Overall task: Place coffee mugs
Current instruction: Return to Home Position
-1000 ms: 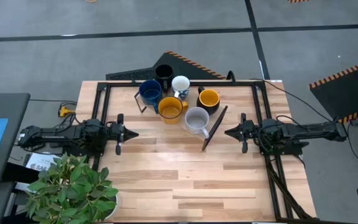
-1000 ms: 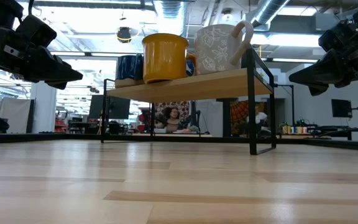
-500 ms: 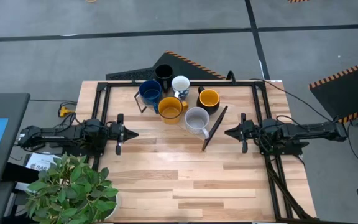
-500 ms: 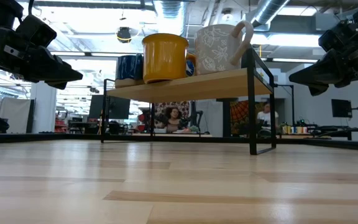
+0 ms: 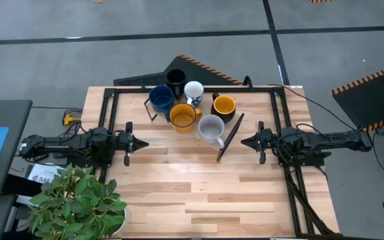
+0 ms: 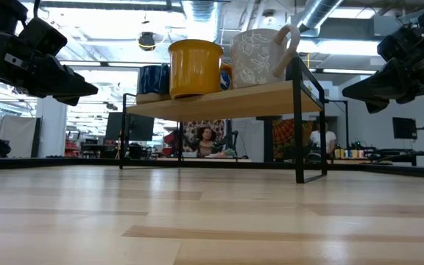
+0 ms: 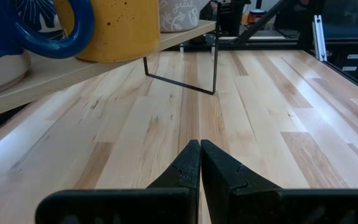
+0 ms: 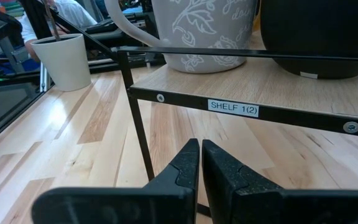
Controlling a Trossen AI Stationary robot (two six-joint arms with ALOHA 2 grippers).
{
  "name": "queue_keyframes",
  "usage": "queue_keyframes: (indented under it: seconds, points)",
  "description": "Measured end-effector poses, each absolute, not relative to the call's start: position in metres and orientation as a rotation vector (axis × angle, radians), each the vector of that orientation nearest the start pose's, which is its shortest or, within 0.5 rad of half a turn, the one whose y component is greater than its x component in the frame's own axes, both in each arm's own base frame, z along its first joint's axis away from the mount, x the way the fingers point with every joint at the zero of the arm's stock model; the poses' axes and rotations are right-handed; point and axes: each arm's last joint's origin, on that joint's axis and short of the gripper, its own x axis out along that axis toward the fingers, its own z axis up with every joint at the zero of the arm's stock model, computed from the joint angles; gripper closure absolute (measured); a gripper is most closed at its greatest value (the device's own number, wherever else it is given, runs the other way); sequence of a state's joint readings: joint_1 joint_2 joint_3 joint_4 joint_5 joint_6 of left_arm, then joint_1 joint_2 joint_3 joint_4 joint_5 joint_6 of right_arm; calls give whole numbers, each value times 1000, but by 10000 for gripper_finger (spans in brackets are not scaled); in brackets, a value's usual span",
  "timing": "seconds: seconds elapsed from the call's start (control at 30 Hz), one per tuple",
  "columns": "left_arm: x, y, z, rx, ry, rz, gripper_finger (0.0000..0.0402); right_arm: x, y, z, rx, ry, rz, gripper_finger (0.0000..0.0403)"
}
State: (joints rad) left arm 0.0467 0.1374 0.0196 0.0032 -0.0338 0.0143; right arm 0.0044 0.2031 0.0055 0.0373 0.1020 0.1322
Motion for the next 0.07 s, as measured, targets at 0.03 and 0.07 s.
queue_keyframes:
  seconds: [0.03, 0.07]
  points:
    - [105, 6, 159, 14, 115, 80, 401, 109, -3, 152, 123, 153, -108, 355]
    - [105, 6, 159, 14, 115, 80, 401, 109, -2, 152, 123, 153, -108, 355]
